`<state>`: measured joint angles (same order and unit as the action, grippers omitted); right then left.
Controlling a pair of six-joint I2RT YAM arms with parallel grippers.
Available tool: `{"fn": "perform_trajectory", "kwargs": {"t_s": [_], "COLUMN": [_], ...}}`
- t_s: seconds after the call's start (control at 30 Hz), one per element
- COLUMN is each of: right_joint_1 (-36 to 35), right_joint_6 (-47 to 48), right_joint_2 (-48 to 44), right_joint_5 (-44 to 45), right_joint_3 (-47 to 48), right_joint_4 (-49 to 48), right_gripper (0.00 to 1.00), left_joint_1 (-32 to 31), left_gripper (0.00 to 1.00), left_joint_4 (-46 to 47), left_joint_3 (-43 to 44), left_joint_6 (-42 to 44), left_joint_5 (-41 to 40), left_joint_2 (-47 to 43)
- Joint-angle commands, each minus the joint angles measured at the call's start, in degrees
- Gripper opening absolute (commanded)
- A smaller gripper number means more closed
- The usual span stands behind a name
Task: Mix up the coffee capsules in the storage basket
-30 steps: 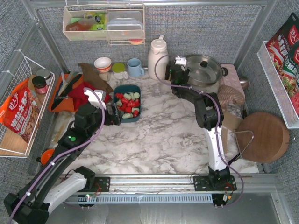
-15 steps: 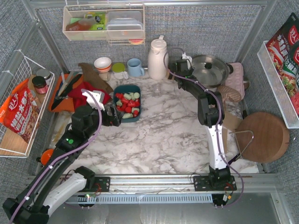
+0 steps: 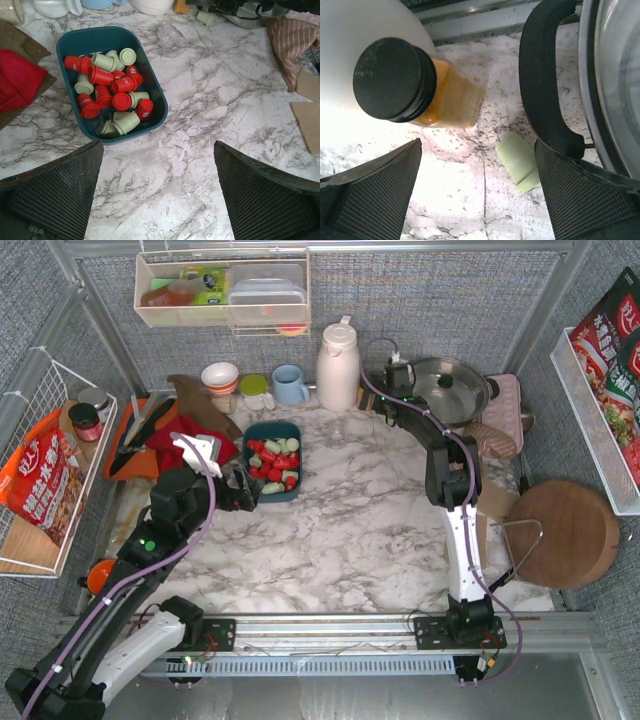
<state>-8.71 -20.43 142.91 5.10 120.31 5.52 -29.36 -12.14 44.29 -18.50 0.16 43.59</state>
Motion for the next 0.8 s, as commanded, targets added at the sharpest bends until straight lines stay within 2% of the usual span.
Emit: {"fn": "perform_trajectory", "kwargs": {"t_s": [0.0,0.27,0.47,0.63,0.77], "right_joint_1": [-0.3,-2.7,-4.9,-5.6,-4.8], "right_joint_6": [2.5,8.0,12.5,12.2,14.5], "right_joint_2": [-0.2,-5.6,-13.2,-11.9,-9.3], "right_joint_5": [-2.9,0.6,6.9,14.2,15.7], "right_joint_3": [-0.5,-7.0,-15.9,-10.0,-7.0], "right_joint_4": [1.6,3.6,0.0,6.4,9.1], "right_gripper": [0.99,0.99,0.99,0.99,0.99], "left_joint_1": [0.3,0.7,1.3,1.7,1.8], "left_gripper": [0.99,0.99,0.99,0.99,0.99], "left_joint_4": [2.1,2.4,2.9,3.1,2.9], "left_joint_3": [-0.1,-0.1,-0.3,-0.4,-0.3], "left_joint_6": [-0.1,-0.4,-0.7,-0.9,-1.2], "left_joint_5": [0.8,1.6,2.4,2.9,3.0], "left_joint_2": [-0.3,-0.1,0.0,0.2,0.1]}}
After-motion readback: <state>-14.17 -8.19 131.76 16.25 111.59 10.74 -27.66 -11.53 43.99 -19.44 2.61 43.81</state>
